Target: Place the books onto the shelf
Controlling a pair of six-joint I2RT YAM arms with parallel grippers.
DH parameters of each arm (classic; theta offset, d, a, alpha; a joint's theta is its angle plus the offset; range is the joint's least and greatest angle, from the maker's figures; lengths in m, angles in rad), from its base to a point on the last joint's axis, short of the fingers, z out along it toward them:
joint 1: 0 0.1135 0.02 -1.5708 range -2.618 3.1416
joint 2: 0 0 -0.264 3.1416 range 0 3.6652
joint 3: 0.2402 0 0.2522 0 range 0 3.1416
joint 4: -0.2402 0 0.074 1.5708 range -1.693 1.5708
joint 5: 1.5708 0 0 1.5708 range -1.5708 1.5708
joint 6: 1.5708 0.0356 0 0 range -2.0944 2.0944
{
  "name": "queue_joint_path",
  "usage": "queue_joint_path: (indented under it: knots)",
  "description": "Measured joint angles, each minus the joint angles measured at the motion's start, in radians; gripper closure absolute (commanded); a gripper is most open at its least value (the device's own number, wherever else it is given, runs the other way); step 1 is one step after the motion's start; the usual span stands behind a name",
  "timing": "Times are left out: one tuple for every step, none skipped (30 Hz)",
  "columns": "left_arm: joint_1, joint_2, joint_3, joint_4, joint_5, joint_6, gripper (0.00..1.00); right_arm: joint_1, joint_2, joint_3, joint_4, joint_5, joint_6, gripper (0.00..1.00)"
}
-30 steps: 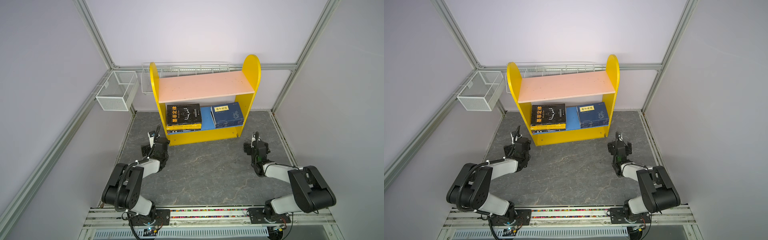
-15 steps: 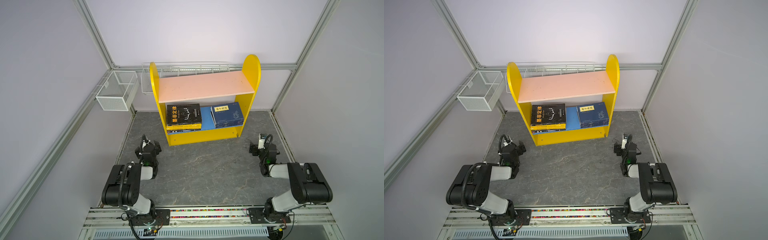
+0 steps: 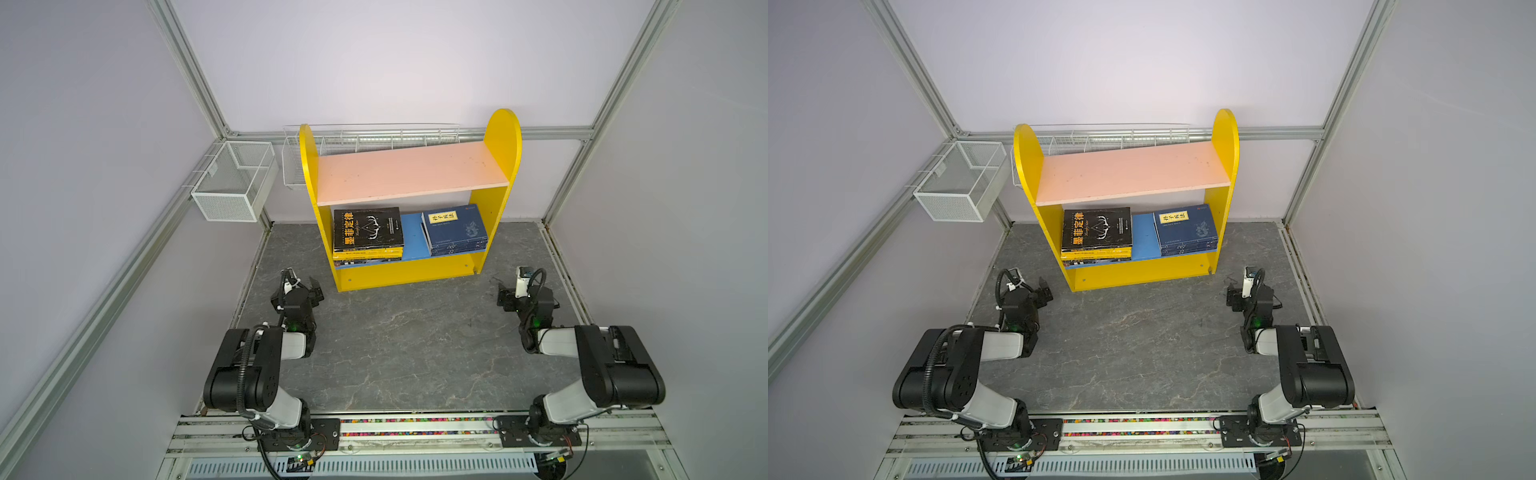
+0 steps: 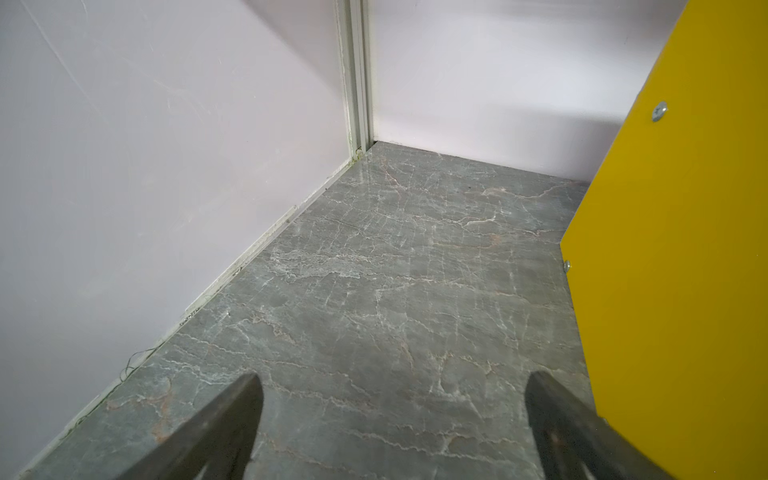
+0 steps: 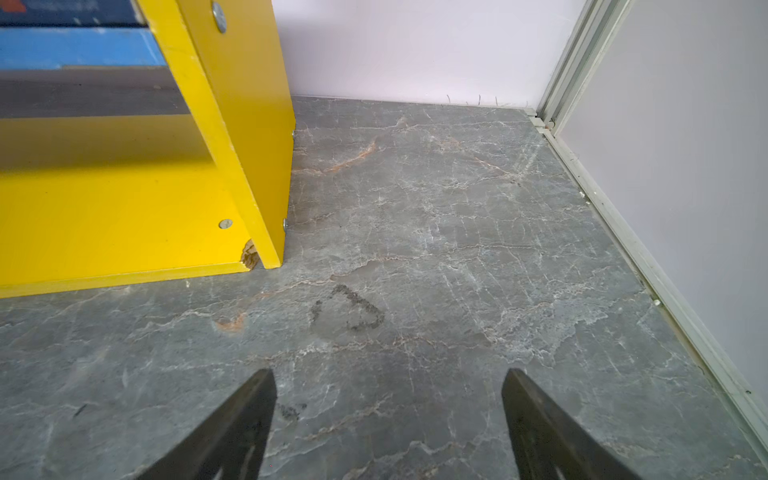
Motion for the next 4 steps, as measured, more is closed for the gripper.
queue_joint_path:
  knots:
    - [0.0, 0.0, 0.0, 0.003, 0.0, 0.0, 0.01, -0.001, 0.0, 0.0, 0.0, -0.005, 0.001, 0.12]
    - [0.0, 0.0, 0.0, 0.005, 0.0, 0.0, 0.01, -0.003, 0.0, 0.0, 0.0, -0.006, 0.002, 0.12]
    - [0.0, 0.0, 0.0, 0.007, 0.0, 0.0, 0.01, -0.005, 0.0, 0.0, 0.0, -0.009, 0.003, 0.12]
    - [0.0, 0.0, 0.0, 0.009, 0.0, 0.0, 0.01, -0.005, 0.0, 0.0, 0.0, -0.01, 0.003, 0.12]
